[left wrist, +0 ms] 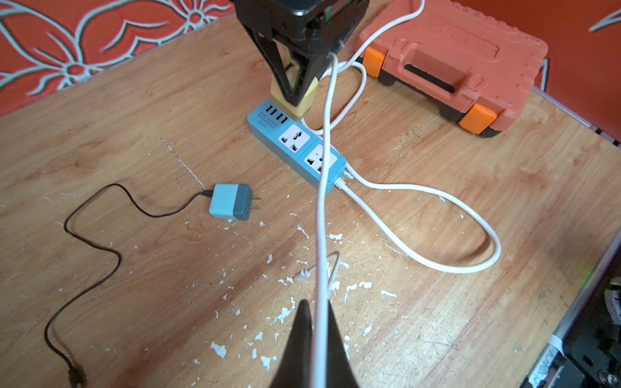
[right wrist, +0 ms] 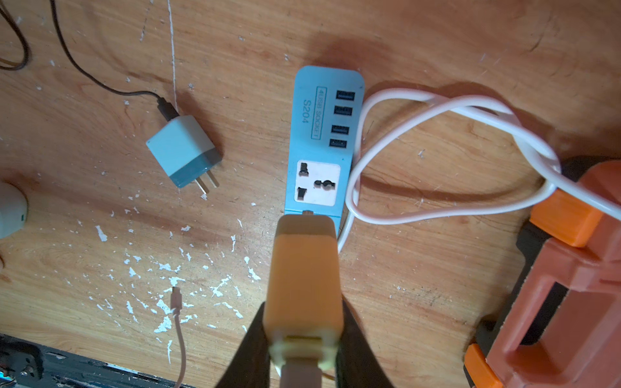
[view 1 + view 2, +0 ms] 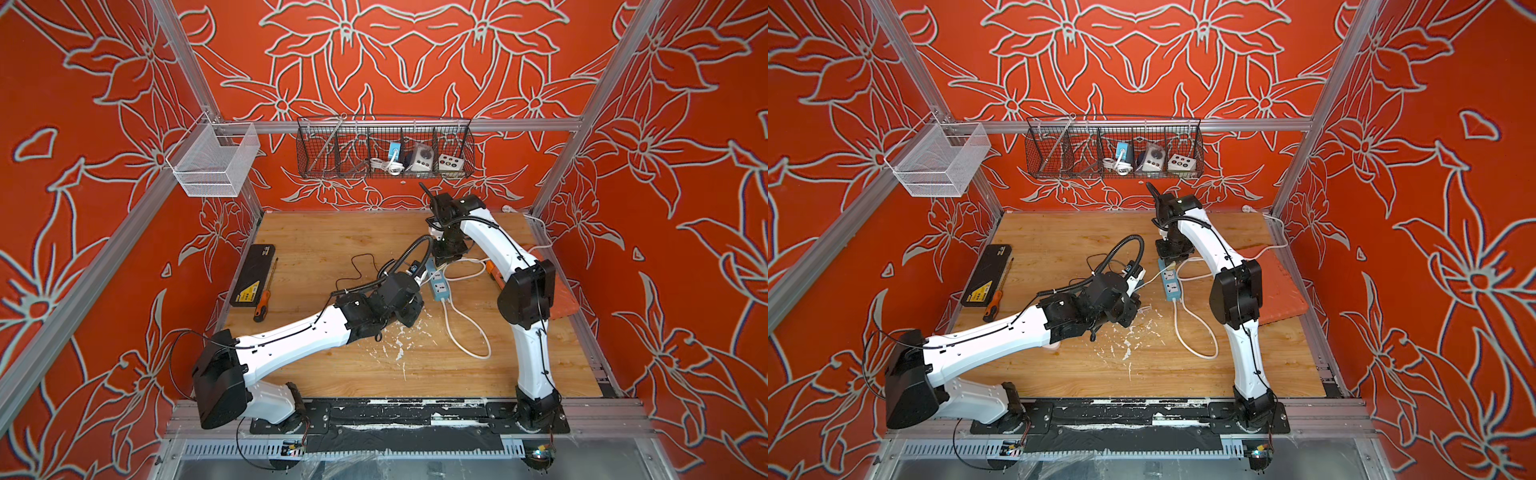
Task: Charge the bluetooth headset
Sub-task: Adjust the charging cable at the plug, then insert the plug into the socket.
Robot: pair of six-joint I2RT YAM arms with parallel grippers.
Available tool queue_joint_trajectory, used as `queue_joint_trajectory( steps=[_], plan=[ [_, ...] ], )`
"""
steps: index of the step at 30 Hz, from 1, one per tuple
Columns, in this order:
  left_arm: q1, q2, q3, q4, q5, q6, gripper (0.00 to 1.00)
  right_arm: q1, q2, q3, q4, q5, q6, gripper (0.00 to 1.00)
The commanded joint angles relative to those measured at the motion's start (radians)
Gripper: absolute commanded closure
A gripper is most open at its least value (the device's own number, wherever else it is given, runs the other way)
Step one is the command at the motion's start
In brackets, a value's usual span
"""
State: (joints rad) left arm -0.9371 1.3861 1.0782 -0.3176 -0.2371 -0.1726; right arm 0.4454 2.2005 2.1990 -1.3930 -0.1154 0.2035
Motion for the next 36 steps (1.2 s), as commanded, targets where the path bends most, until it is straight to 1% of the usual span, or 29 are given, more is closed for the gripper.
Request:
queue_joint_trajectory(
  steps=[1,10,26,36],
  plan=[
    [0.012,0.013,-0.006,-0.013,0.011,-0.013,1.00,-0.009,0.039,0.034,-0.042,-0.007,-0.033,0.94],
    [0.027,0.031,-0.003,-0.008,0.031,-0.026,1.00,-0.009,0.108,0.060,-0.057,-0.018,-0.047,0.94],
    [0.037,0.044,-0.011,0.009,0.038,-0.040,1.00,-0.016,0.170,0.119,-0.086,-0.035,-0.050,0.95],
    [0.039,0.044,-0.017,0.017,0.039,-0.044,1.00,-0.019,0.207,0.162,-0.108,0.001,-0.046,0.95]
  ],
)
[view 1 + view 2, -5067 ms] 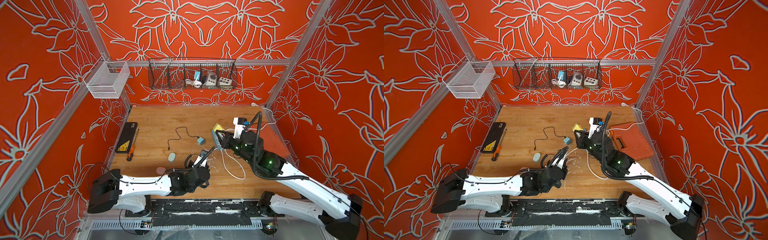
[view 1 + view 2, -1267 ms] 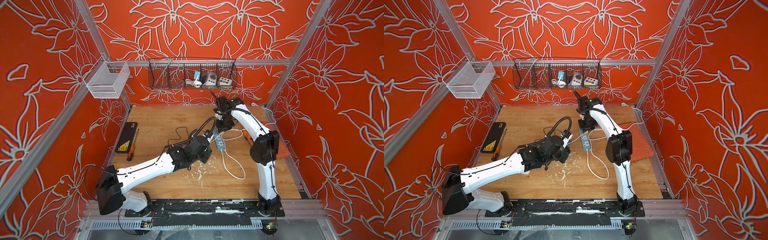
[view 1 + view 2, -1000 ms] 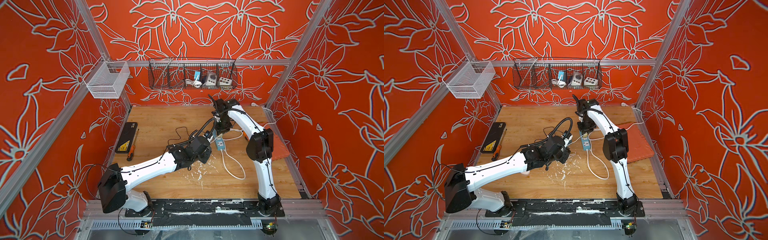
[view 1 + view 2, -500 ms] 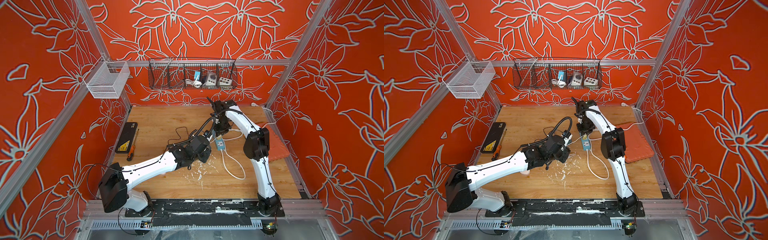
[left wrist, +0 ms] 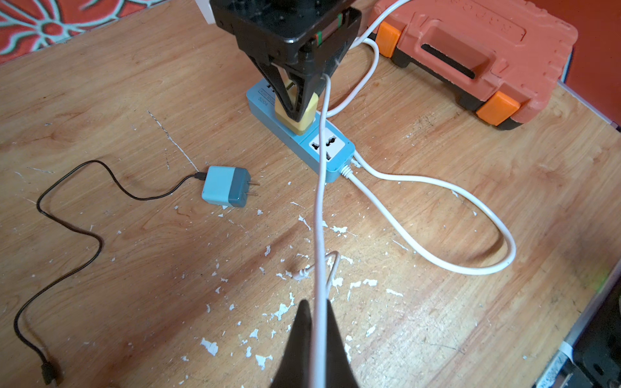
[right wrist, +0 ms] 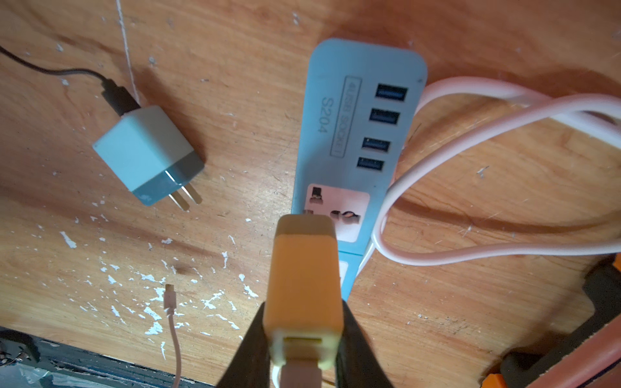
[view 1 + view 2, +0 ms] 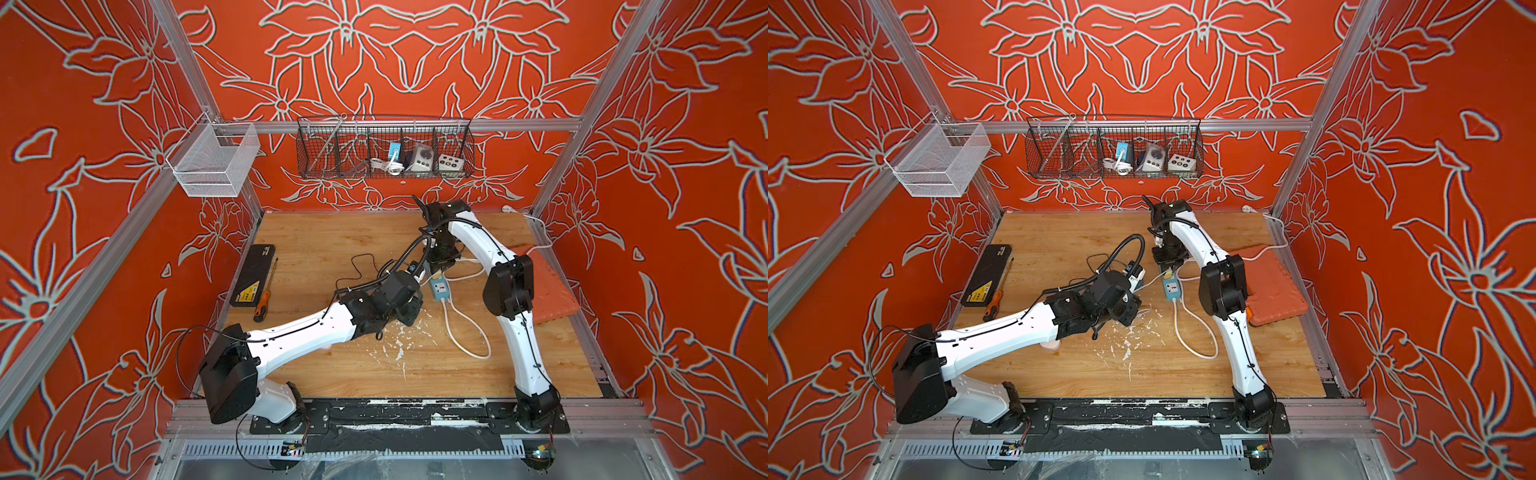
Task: Charge the bluetooth headset
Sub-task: Insert the plug into the socket.
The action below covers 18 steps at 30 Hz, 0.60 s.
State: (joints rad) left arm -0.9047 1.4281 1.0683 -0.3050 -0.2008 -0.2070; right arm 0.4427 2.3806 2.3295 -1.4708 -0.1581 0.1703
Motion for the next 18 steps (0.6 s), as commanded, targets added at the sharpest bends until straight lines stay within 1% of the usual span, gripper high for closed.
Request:
queue_joint_trajectory(
  steps=[1,9,18],
  plan=[
    [0.006,0.003,-0.008,0.004,0.003,-0.010,1.00,-0.016,0.030,0.037,-0.035,0.048,-0.013,0.95],
    [0.006,0.012,-0.008,0.006,0.009,-0.013,1.00,-0.018,0.042,0.037,-0.051,0.079,-0.019,0.95],
    [0.006,0.019,-0.005,0.010,0.016,-0.017,1.00,-0.023,0.048,0.016,-0.038,0.061,-0.025,0.95]
  ],
)
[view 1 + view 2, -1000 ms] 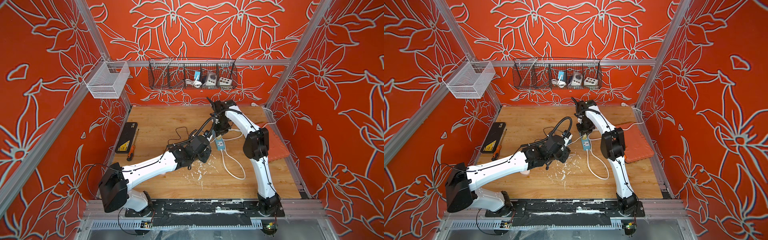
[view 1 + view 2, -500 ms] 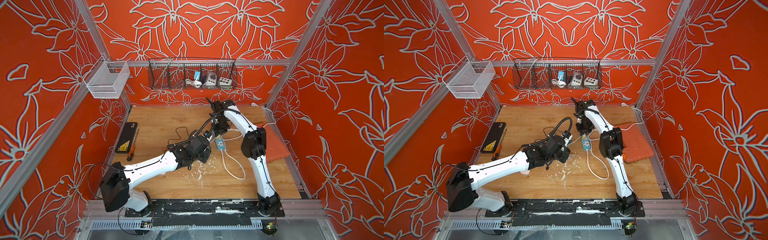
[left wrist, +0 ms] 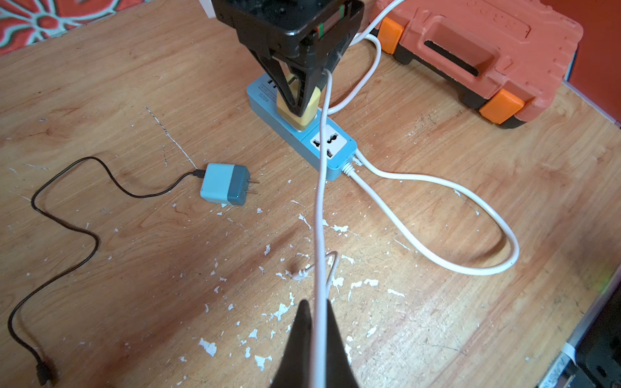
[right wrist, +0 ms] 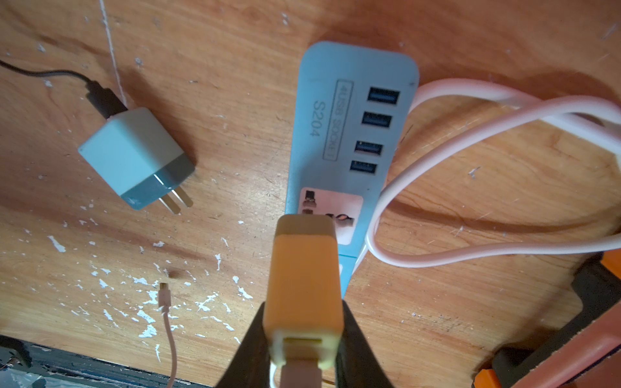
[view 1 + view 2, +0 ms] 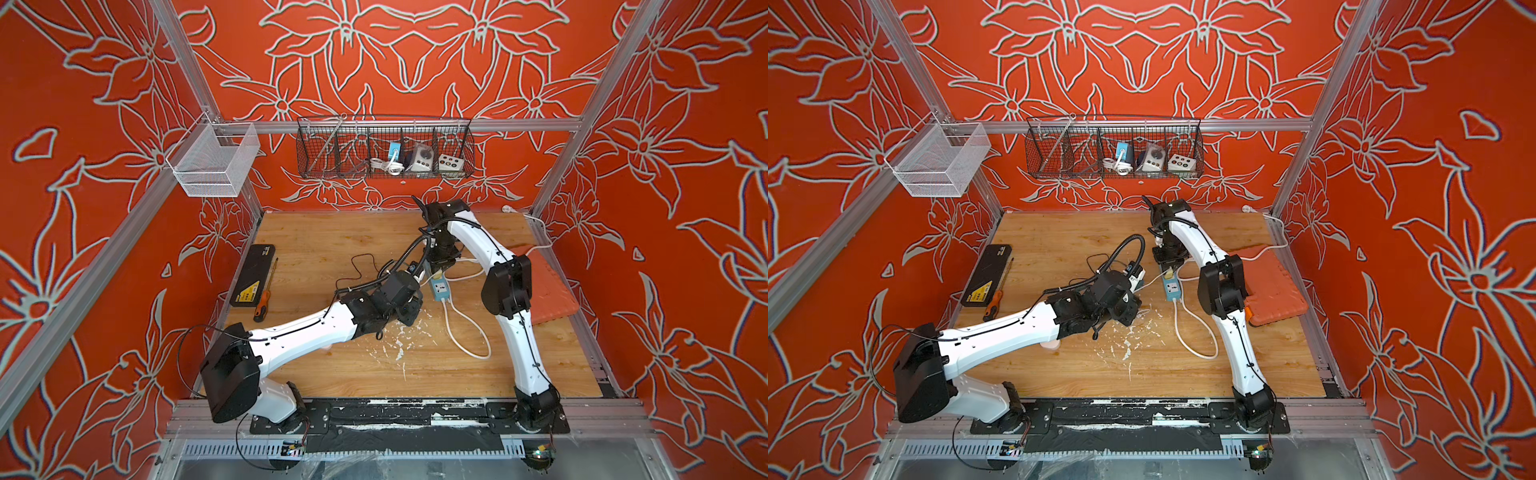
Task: Charge the bluetooth headset
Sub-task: Insert the plug into the socket.
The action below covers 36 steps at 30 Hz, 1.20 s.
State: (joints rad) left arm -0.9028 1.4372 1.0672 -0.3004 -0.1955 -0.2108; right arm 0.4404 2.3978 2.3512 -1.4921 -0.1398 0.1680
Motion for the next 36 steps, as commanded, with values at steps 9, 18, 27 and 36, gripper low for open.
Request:
queue_joint_trajectory(
  steps=[9,18,27,36],
  plan=[
    [0.004,0.015,-0.003,0.007,0.020,-0.018,1.00,-0.022,0.087,0.017,-0.011,0.043,-0.009,0.94],
    [0.004,0.033,0.000,0.007,0.028,-0.024,1.00,-0.022,0.163,0.070,-0.035,0.029,-0.006,0.94],
    [0.005,0.035,0.001,0.006,0.028,-0.024,1.00,-0.021,0.195,0.123,-0.026,-0.014,0.015,0.99],
    [0.005,0.037,0.002,0.007,0.031,-0.028,1.00,-0.035,0.192,0.114,-0.058,0.023,0.083,1.00]
  ],
)
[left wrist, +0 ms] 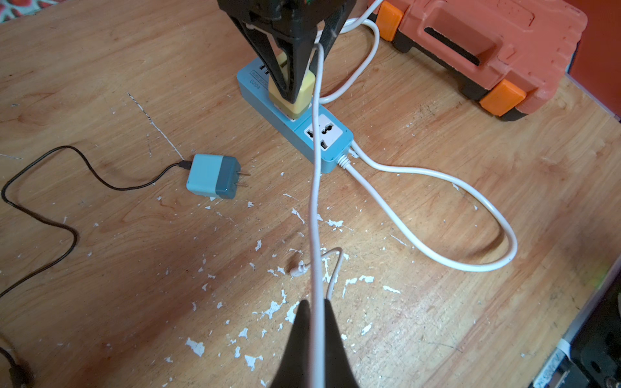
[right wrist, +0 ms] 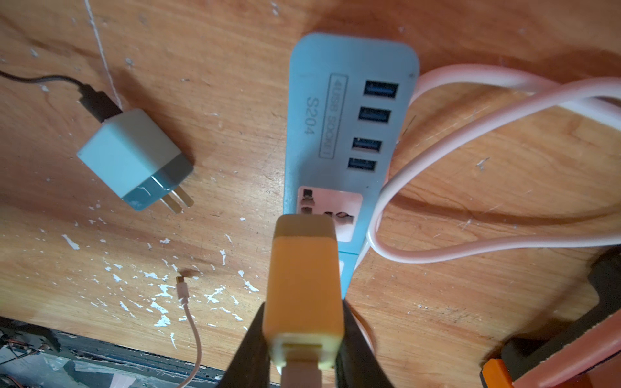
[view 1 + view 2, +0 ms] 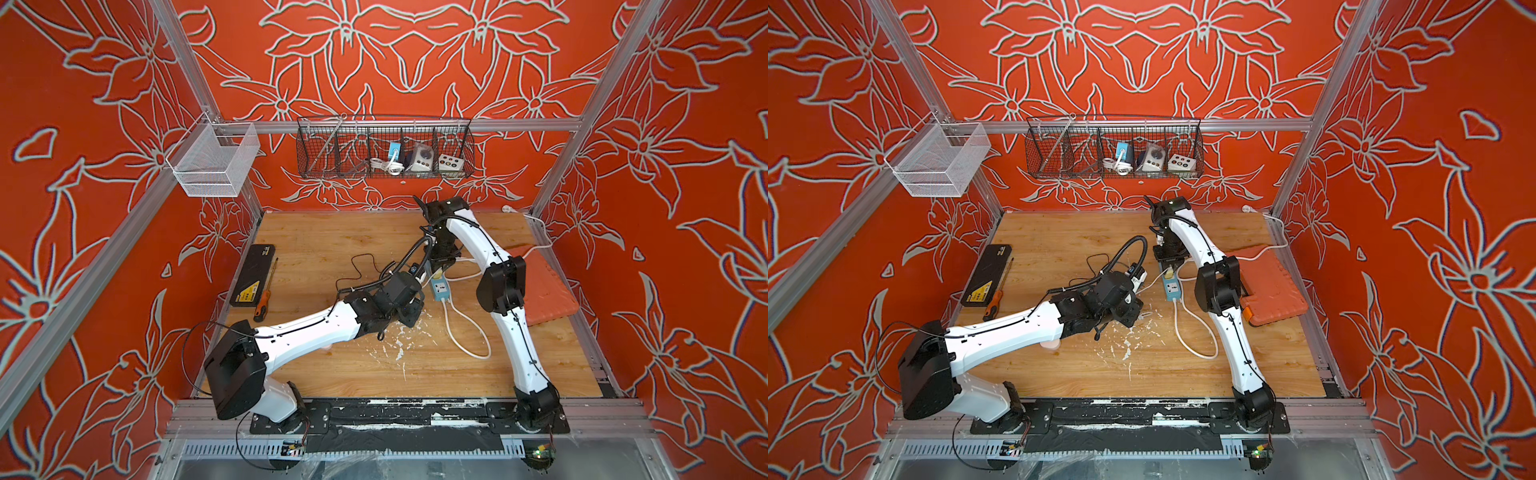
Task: Charge the bluetooth headset
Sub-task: Insert the plug into the socket.
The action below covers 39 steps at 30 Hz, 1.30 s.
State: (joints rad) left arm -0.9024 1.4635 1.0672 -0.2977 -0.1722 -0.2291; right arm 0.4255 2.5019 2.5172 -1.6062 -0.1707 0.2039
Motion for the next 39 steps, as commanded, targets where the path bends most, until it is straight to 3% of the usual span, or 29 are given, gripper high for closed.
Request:
queue_joint_trajectory(
  steps=[1,5,16,24,39],
  plan=[
    [0.005,0.011,0.001,0.005,0.008,-0.009,1.00,-0.021,0.076,-0.073,0.068,0.061,0.059,1.00],
    [0.005,0.009,-0.001,0.002,0.011,-0.013,1.00,-0.021,0.009,-0.181,0.148,0.072,0.087,1.00],
    [0.005,0.001,-0.003,0.003,0.014,-0.015,1.00,-0.017,-0.048,-0.204,0.118,0.063,0.027,1.00],
    [0.005,0.009,0.004,-0.001,0.013,-0.013,1.00,-0.014,0.101,0.047,0.022,0.017,0.011,1.00],
    [0.008,0.022,0.009,0.000,0.018,-0.013,1.00,-0.002,0.170,-0.038,0.075,0.082,0.004,1.00]
  ],
)
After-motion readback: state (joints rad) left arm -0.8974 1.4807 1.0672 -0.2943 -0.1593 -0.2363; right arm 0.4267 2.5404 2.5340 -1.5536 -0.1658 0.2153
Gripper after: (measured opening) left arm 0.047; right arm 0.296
